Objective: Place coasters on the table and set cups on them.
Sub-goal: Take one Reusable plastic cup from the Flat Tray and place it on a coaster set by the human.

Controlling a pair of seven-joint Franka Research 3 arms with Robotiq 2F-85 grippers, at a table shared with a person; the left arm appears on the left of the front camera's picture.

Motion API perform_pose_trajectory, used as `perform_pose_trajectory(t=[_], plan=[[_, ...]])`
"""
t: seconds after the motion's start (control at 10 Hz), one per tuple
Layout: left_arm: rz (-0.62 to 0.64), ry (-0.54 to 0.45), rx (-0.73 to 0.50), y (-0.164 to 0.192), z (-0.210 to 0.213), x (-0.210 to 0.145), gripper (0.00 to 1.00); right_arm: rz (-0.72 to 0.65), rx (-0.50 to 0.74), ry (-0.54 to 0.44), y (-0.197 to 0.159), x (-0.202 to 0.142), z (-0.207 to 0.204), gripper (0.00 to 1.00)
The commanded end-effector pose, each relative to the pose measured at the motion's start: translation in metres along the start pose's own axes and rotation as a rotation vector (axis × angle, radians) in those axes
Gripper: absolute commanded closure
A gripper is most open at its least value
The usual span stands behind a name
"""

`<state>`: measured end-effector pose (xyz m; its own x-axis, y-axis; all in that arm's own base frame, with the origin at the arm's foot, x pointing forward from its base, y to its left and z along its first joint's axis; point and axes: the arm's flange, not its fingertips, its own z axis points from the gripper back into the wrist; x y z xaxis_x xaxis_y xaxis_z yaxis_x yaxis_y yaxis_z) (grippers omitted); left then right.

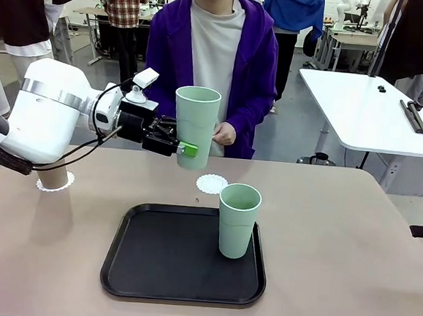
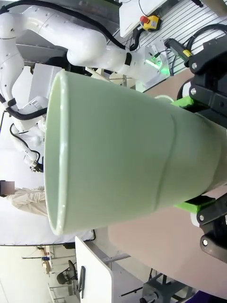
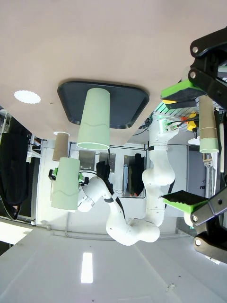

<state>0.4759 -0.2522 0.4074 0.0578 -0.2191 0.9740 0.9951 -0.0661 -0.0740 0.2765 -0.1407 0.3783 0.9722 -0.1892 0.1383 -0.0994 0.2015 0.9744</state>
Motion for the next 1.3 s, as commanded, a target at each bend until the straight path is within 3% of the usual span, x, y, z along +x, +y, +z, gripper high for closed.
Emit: perform_pose_trajectory(t=[0.0, 0.4, 1.0, 1.2], plan=[[0.036, 0.029, -0.004, 0.068, -0.029, -0.024, 0.17, 0.000, 0.013, -0.003, 0.000, 0.000, 0.001, 0.00], [-0.029, 0.020, 0.013, 0.151, -0.071, -0.080, 0.17, 0.000, 0.013, -0.003, 0.000, 0.000, 0.001, 0.00], [-0.108, -0.078, -0.010, 0.170, -0.061, -0.108, 0.17, 0.000, 0.013, -0.003, 0.000, 0.000, 0.001, 0.00], [-0.078, -0.041, 0.004, 0.168, -0.062, -0.104, 0.17, 0.000, 0.013, -0.003, 0.000, 0.000, 0.001, 0.00]])
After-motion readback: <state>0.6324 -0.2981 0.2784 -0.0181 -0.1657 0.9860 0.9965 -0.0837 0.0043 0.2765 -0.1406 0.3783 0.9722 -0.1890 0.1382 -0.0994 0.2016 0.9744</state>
